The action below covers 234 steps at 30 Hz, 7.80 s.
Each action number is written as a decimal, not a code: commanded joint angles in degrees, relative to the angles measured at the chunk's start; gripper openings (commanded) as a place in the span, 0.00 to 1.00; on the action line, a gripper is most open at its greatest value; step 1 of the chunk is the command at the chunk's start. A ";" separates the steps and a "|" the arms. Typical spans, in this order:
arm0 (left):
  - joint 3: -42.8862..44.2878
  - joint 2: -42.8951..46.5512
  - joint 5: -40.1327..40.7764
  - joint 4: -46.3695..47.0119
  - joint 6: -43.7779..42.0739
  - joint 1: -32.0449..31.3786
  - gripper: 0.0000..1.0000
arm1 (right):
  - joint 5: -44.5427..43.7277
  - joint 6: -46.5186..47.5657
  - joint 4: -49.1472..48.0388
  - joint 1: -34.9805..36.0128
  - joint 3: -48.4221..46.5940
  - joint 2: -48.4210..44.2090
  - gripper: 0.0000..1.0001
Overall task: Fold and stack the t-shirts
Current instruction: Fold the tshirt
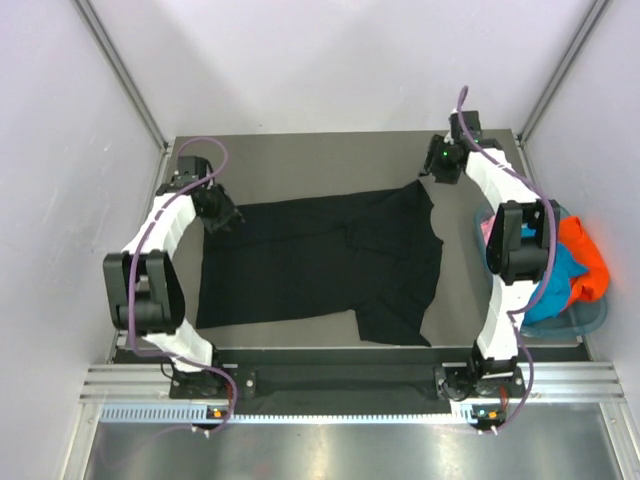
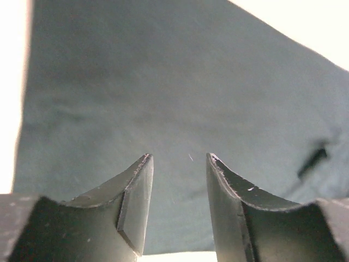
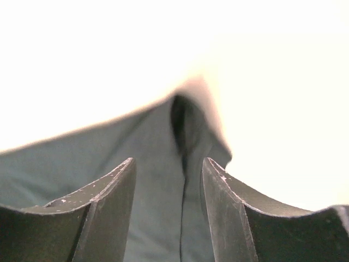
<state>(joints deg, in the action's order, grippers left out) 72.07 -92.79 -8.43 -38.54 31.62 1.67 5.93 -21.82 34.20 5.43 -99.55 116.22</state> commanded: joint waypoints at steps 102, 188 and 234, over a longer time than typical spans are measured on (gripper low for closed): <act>-22.33 24.33 2.36 -11.20 3.37 -0.09 0.56 | 2.05 -11.92 15.30 19.97 64.21 -57.77 0.45; -35.25 14.66 10.10 -4.44 16.55 22.06 0.00 | 14.02 -7.17 13.80 9.69 66.32 -48.55 0.59; -29.37 19.76 4.73 -5.40 11.01 21.44 0.00 | 7.77 -6.39 27.68 5.73 43.49 -57.08 0.00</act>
<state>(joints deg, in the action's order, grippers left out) 39.00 -75.18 -3.25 -45.45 43.99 23.20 15.66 -30.22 56.86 11.70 -50.57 58.43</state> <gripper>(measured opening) 0.012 0.008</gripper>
